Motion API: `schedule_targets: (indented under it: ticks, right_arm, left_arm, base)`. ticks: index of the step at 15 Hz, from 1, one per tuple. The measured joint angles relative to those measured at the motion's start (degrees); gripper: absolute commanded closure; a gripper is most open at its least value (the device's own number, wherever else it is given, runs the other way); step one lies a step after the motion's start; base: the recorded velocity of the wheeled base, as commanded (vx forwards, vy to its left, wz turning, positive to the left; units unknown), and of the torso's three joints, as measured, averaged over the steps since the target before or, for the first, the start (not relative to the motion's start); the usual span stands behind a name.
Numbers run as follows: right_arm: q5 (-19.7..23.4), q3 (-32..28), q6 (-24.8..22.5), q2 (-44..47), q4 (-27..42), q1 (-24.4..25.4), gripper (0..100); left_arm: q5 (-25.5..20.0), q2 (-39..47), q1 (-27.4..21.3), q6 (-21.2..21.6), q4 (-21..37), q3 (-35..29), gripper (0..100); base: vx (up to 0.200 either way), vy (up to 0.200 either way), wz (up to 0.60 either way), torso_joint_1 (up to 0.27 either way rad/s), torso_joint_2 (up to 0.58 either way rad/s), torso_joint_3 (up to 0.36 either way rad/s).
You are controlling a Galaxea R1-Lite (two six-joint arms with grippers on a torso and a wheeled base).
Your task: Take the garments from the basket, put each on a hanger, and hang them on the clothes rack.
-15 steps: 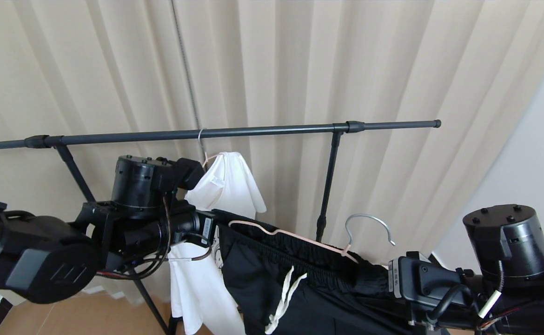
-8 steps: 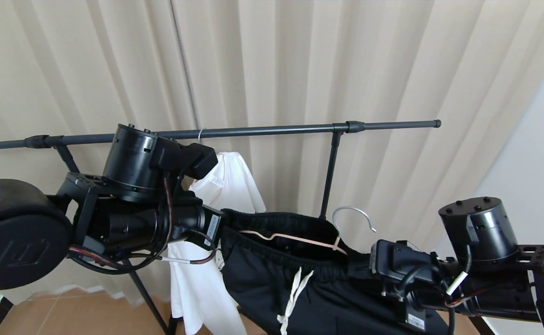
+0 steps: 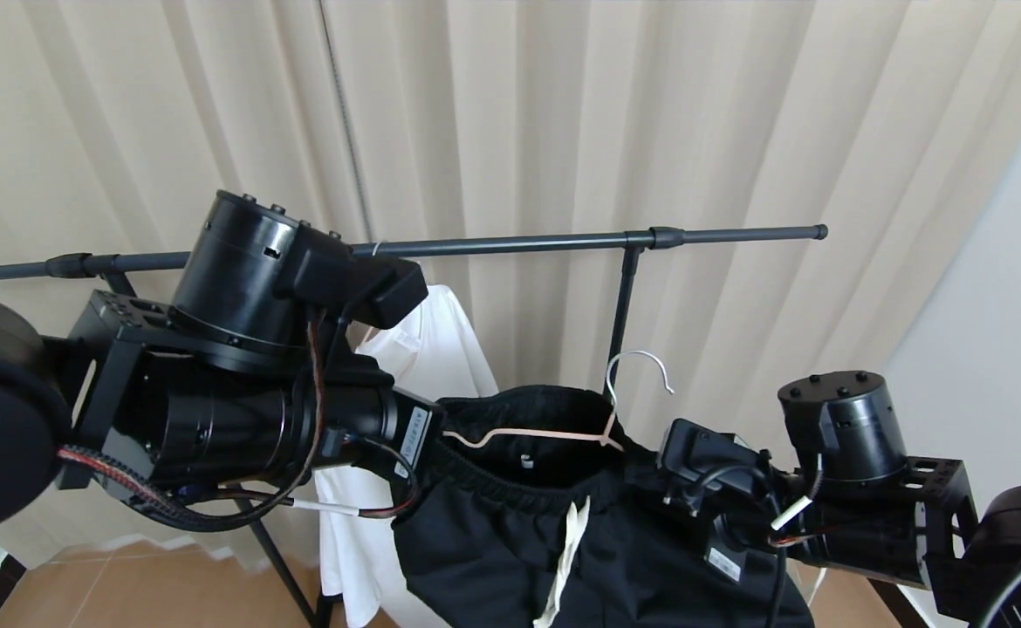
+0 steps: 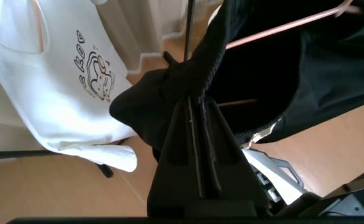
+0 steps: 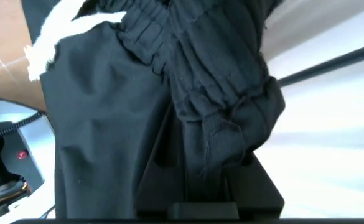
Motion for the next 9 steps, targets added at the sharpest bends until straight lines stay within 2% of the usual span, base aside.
schedule_targets:
  ticks: [2, 3, 7, 9]
  right_arm:
    - [-0.3, 0.57, 0.0, 1.66, -1.57, 0.37, 100]
    - [-0.33, 0.66, 0.0, 2.12, -1.76, 0.48, 100]
    - [0.07, 0.79, 0.24, 2.86, -3.97, 1.02, 100]
    - [0.32, 1.6, 0.39, 2.82, -9.84, 1.02, 100]
  left_arm:
    - [-0.3, -0.13, -0.59, -4.05, 3.72, -4.02, 100]
    - [-0.38, -0.27, -0.88, -4.77, 3.94, -5.24, 100]
    - [-0.51, -1.21, -1.77, -5.28, 3.99, -5.85, 100]
    - [-0.3, -1.58, -2.51, -5.25, 3.75, -3.86, 100]
  base:
    - [0.0, 0.0, 0.0, 0.0, 0.0, 0.0]
    - [0.0, 0.0, 0.0, 0.0, 0.0, 0.0]
    - [0.0, 0.0, 0.0, 0.0, 0.0, 0.0]
    - [0.0, 0.0, 0.0, 0.0, 0.0, 0.0]
